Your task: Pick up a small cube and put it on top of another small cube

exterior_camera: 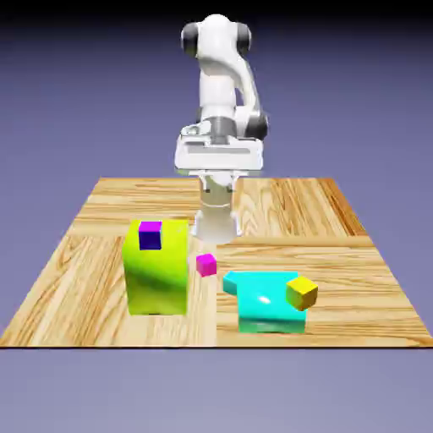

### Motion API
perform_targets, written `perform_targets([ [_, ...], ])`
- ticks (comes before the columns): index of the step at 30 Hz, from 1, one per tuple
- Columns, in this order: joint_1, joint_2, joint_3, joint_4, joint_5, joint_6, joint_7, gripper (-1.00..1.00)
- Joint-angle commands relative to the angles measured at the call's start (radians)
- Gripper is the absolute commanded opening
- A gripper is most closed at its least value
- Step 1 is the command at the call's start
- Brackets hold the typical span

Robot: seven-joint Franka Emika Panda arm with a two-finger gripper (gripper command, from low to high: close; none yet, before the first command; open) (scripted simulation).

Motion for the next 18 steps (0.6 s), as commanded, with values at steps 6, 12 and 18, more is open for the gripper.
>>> perform_targets([
  [6,0.160,0.066,-0.019,0.055,0.261,-0.005,-0.103,0.00],
  [12,0.320,0.132,-0.038,0.109,0.522,-0.010,-0.206,0.00],
  [18,0.480,0.198,-0.058,0.164,0.783,-0.015,-0.310,0.00],
])
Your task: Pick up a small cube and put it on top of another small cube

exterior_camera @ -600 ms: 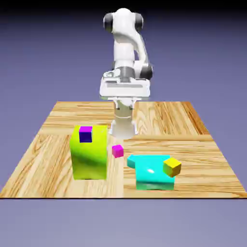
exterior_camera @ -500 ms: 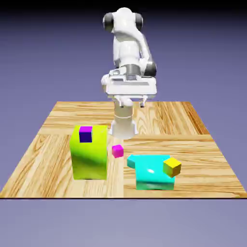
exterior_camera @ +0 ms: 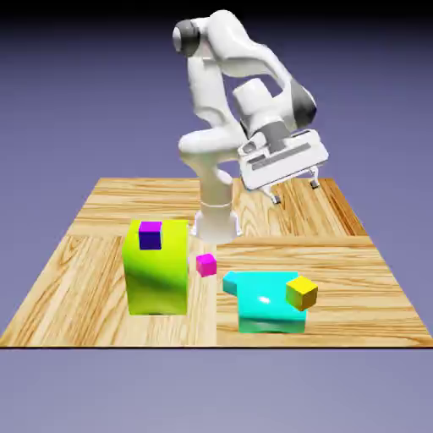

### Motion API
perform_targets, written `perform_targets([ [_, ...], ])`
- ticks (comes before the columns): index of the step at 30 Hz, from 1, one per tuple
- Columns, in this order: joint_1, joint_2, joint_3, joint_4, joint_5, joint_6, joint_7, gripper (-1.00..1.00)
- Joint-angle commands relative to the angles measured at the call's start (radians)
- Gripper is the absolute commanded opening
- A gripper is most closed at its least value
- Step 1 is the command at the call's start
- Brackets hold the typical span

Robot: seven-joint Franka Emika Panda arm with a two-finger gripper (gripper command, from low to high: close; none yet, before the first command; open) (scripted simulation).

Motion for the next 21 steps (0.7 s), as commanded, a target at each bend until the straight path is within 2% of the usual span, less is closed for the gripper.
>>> perform_targets([
  [1,0.027,0.011,-0.003,0.009,0.044,-0.001,-0.017,0.00],
  [21,0.560,0.230,-0.067,0.191,0.913,-0.017,-0.361,0.00],
])
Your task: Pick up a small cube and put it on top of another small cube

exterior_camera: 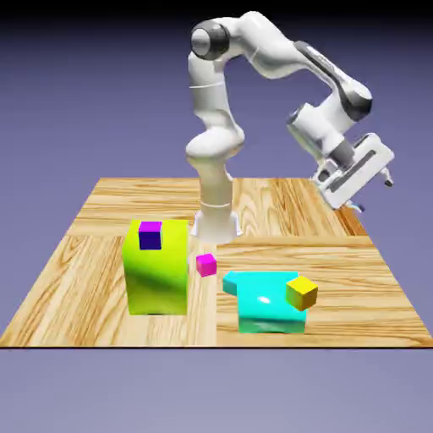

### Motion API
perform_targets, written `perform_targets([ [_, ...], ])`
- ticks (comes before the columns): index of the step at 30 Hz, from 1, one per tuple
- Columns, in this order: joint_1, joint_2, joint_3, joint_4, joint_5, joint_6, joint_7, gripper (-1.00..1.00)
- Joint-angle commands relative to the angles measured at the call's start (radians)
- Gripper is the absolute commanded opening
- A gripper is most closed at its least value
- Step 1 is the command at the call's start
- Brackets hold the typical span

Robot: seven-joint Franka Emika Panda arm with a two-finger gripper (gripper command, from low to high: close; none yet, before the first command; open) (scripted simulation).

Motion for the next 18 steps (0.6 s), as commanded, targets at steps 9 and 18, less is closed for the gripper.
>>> perform_targets([
  [9,-0.058,0.093,-0.207,-0.140,0.391,0.158,-0.217,0.00],
  [18,-0.157,0.185,-0.439,-0.310,0.783,0.340,-0.443,0.00],
])
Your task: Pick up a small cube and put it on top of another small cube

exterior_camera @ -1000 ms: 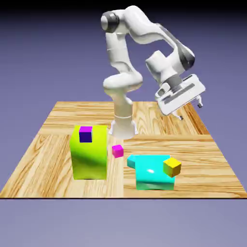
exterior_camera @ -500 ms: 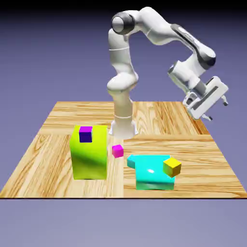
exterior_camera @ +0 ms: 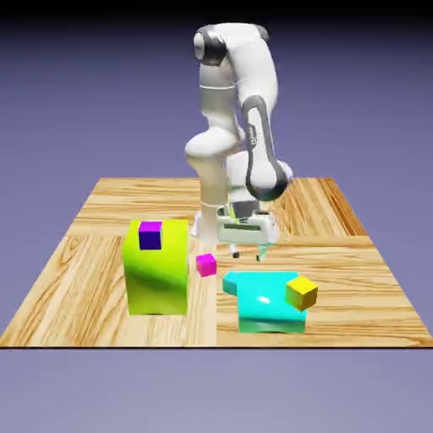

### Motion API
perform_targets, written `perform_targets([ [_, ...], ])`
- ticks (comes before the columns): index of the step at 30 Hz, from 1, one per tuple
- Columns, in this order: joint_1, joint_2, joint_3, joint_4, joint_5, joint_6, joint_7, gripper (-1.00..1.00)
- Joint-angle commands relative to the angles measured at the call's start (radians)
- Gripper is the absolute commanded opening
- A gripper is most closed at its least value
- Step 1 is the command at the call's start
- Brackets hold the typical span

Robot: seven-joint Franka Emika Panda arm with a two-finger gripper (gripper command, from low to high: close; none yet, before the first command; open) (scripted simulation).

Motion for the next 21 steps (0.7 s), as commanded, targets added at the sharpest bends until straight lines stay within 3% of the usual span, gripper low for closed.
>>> perform_targets([
  [1,0.001,0.010,-0.026,-0.019,0.044,0.020,-0.025,0.00],
  [5,-0.032,0.041,-0.103,-0.075,0.173,0.080,-0.100,0.00],
  [14,-0.259,0.334,0.091,-0.005,0.294,-0.153,-0.210,0.00],
  [15,-0.259,0.334,0.091,-0.005,0.294,-0.153,-0.210,-1.00],
  [21,-0.119,0.153,-0.029,-0.049,0.220,-0.009,-0.142,-1.00],
])
